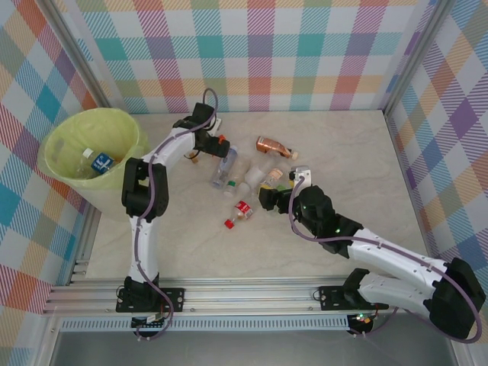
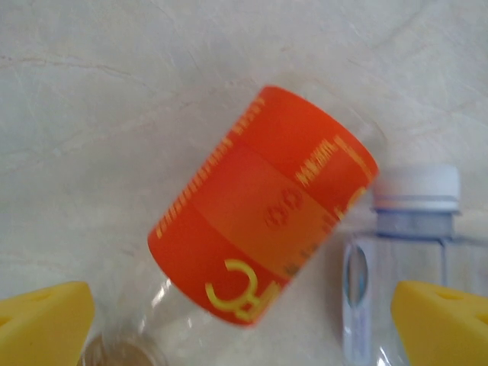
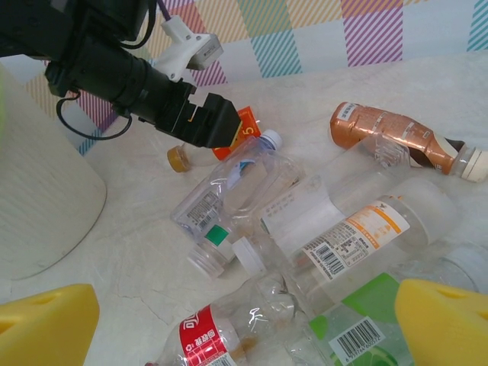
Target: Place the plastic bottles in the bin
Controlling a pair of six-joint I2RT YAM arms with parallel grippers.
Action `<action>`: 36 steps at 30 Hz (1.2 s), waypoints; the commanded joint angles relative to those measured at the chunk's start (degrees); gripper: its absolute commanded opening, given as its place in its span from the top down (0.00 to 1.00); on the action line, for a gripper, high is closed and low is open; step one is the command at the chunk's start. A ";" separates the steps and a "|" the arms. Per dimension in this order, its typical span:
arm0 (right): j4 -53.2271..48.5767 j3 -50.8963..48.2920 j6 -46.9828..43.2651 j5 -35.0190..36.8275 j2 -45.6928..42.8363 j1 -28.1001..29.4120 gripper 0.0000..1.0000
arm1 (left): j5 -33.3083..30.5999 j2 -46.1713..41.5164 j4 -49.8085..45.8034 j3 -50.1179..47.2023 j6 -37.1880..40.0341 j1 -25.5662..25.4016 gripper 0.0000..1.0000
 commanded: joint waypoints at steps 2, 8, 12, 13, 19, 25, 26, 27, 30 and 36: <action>-0.97 -0.60 0.27 1.40 -1.49 -0.27 0.00 | 5.17 4.73 -4.61 7.80 2.52 2.04 0.01; -0.98 -0.60 0.07 2.23 -1.60 -0.25 0.00 | 6.06 12.23 -10.20 16.21 3.69 2.05 0.06; -0.84 -0.86 0.75 2.98 -1.48 -0.25 0.00 | 8.93 14.47 -10.64 17.60 4.08 1.99 0.09; -0.69 -0.95 0.98 3.09 -1.40 -0.25 0.00 | 9.06 15.02 -10.82 18.09 4.06 1.99 0.10; -0.43 -1.08 1.67 3.09 -0.88 -0.26 0.00 | 7.54 16.67 -12.30 20.50 2.93 1.99 0.21; -0.23 -0.91 1.39 3.09 -0.70 -0.21 0.00 | 6.88 14.41 -10.75 18.28 0.76 1.99 0.33; -0.11 -0.95 1.40 3.01 -0.65 -0.26 0.00 | 6.88 13.78 -10.15 17.52 0.48 1.99 0.34; -0.03 -1.00 1.34 3.01 -0.61 -0.26 0.00 | 6.97 13.07 -9.47 16.58 0.04 1.99 0.36; 0.52 -1.11 0.86 2.54 -0.36 -0.25 0.00 | 6.78 9.85 -6.20 12.75 -1.93 1.99 0.40; 0.65 0.08 -0.43 -0.32 1.52 -0.22 0.00 | 7.01 1.44 1.13 2.11 -5.23 1.99 0.43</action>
